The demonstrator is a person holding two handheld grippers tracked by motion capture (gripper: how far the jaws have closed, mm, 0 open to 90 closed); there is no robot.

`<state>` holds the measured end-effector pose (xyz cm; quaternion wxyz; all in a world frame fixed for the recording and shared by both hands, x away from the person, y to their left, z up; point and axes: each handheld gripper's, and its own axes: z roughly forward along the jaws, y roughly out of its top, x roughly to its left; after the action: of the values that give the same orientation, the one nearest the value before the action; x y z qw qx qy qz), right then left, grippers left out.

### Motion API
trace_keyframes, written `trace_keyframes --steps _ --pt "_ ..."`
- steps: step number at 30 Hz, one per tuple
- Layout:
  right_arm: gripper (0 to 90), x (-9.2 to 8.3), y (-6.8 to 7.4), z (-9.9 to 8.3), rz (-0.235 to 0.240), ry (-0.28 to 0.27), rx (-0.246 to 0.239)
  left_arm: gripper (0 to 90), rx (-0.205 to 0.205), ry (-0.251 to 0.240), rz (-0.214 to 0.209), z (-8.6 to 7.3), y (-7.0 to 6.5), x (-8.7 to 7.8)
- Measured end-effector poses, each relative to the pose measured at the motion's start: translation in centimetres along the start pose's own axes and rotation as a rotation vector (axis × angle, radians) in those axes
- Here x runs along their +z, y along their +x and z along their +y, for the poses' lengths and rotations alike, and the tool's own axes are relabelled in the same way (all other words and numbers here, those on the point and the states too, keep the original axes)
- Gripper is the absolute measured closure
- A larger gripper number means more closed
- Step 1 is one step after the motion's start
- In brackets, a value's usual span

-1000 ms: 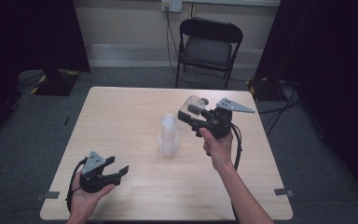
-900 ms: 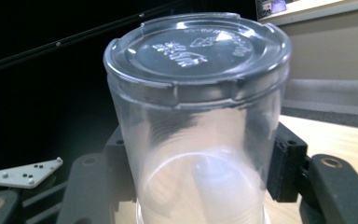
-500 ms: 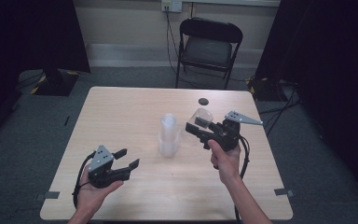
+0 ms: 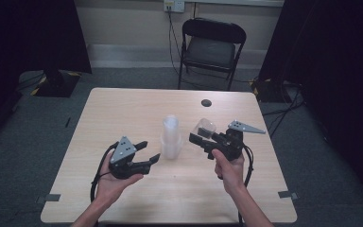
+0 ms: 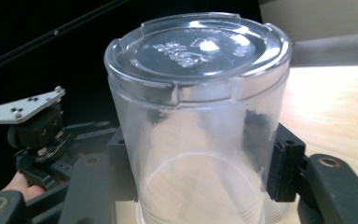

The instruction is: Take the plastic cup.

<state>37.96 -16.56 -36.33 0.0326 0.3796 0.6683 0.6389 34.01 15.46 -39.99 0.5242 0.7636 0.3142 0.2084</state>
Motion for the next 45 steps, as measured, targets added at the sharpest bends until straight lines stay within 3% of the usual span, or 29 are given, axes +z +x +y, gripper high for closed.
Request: trace_keyframes --steps 4,6,11,15,17,19,24,28,31,34,38,45 --pt "42.0 0.3 -0.1 -0.8 0.009 0.016 0.007 34.8 0.005 0.000 -0.045 0.5 -0.4 1.2" --pt "42.1 0.4 -0.2 -1.3 0.007 0.029 0.011 32.9 0.013 0.017 -0.087 0.7 -0.6 2.0" --pt "42.1 0.4 -0.3 -1.6 0.007 0.057 0.033 27.3 0.015 0.027 -0.117 0.6 -1.3 2.8" --pt "42.1 0.4 0.3 -1.9 0.027 0.069 0.049 21.8 0.010 -0.001 -0.142 0.4 -1.8 3.1" --pt "42.2 0.5 0.4 -2.2 0.036 0.066 0.064 24.7 0.001 -0.018 -0.135 0.1 -2.0 3.1" --pt "42.3 0.6 0.6 -2.5 0.050 0.063 0.072 33.0 0.027 -0.007 -0.136 -0.1 -2.3 3.1" --pt "42.6 1.3 1.2 -3.1 0.091 0.100 0.084 39.3 0.039 -0.067 -0.141 -0.6 -2.8 2.7" --pt "42.8 1.5 1.5 -3.4 0.120 0.097 0.110 42.8 0.029 -0.086 -0.139 -0.8 -3.1 2.4" --pt "43.1 1.6 1.8 -3.5 0.131 0.093 0.142 50.0 0.052 -0.111 -0.127 -0.9 -3.4 2.0" --pt "43.5 1.8 1.9 -3.6 0.167 0.096 0.190 52.9 0.076 -0.134 -0.106 -1.3 -3.6 2.0" --pt "43.5 2.1 2.1 -3.7 0.173 0.109 0.219 57.7 0.132 -0.171 -0.069 -1.8 -4.4 2.4" --pt "43.6 2.4 2.0 -4.1 0.173 0.127 0.264 60.8 0.162 -0.224 -0.019 -2.3 -4.8 2.6"
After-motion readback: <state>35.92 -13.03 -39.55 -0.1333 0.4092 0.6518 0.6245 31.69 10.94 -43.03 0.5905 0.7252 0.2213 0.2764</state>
